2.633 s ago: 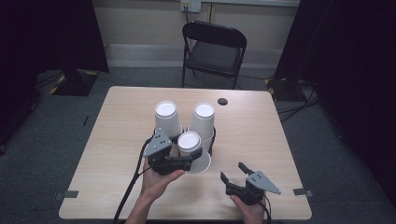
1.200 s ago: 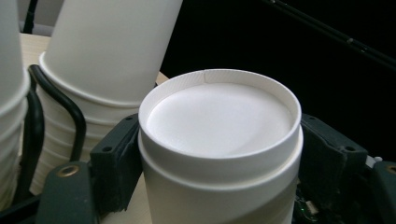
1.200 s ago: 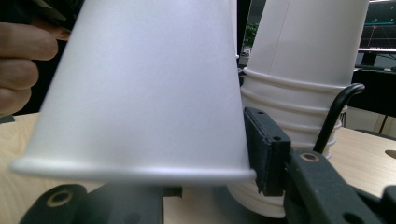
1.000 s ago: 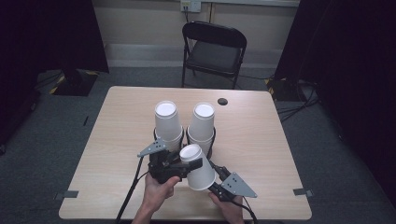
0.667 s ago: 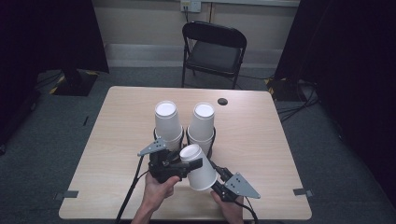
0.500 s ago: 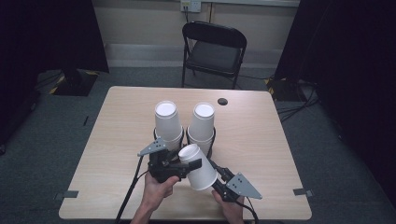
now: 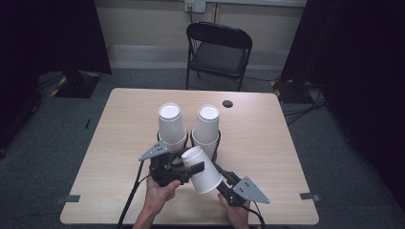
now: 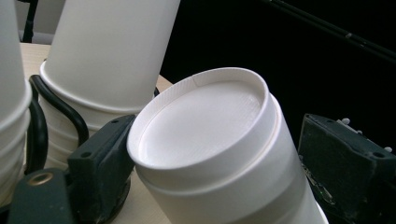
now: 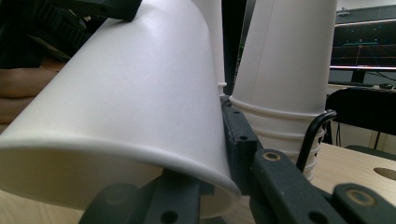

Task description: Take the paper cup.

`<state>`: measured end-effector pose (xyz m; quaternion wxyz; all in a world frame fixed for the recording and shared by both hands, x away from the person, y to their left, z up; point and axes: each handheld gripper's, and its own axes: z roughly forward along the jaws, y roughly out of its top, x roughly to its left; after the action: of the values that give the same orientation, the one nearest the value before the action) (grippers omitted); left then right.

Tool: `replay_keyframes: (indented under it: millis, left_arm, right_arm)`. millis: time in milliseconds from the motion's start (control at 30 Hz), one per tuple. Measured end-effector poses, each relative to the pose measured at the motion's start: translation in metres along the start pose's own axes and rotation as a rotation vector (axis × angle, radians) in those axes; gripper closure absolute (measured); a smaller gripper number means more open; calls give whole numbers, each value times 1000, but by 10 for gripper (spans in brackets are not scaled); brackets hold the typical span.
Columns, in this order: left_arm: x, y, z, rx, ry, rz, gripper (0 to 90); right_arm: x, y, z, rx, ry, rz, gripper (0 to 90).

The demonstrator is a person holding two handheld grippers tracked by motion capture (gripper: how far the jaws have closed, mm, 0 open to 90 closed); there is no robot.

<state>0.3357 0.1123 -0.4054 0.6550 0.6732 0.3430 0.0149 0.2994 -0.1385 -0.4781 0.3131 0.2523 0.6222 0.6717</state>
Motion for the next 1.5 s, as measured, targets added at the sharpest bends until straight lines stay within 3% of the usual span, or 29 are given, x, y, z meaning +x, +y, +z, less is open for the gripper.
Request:
replay_keyframes:
  millis: [200,300,367,500,533,567,600,700,833,933,1000,1067,1133,1200,1233,1333,1500]
  left_arm:
    - [1,0,-3,0,2,12,112]
    - [1,-1,-7,-6,23,33,86]
    - [4,-1,-11,-21,25,39,103]
    - [6,-1,-14,-21,40,58,144]
    - [6,-3,-16,-19,62,99,143]
    - [6,-3,-16,-19,62,99,147]
    - [6,-4,-19,-14,82,125,152]
    - [7,-6,-21,-12,87,151,151]
    - [9,-9,-28,-14,77,215,152]
    - [11,-11,-31,-18,81,221,152]
    - [12,-13,-33,-12,124,237,155]
    - [13,-16,-36,5,184,281,158]
    - [16,-19,-38,2,208,297,172]
    - [16,-21,-40,-8,214,299,174]
    - [17,-22,-41,-6,222,304,174]
    - [18,-24,-43,7,260,347,177]
    - [17,-26,-44,30,272,378,193]
  right_arm:
    - [1,3,2,2,0,-1,842]
    - [0,4,2,4,0,5,857]
    - [-2,5,2,10,-24,7,860]
    - [-4,6,1,27,-20,-2,860]
    - [-4,7,2,50,-19,-8,860]
    - [-4,7,2,50,-19,-8,860]
    - [-4,7,2,69,-22,-4,860]
    - [-5,7,2,100,-24,3,860]
    - [-6,8,1,133,-24,7,860]
    - [-7,9,1,166,-34,5,859]
    - [-8,10,0,186,-35,11,859]
    - [-8,11,0,208,-24,14,859]
    - [-9,12,0,232,-16,20,858]
    - [-9,13,0,242,-8,22,858]
    - [-9,14,0,272,-9,26,858]
    - [-11,18,1,311,-1,30,857]
    - [-13,23,2,356,32,41,856]
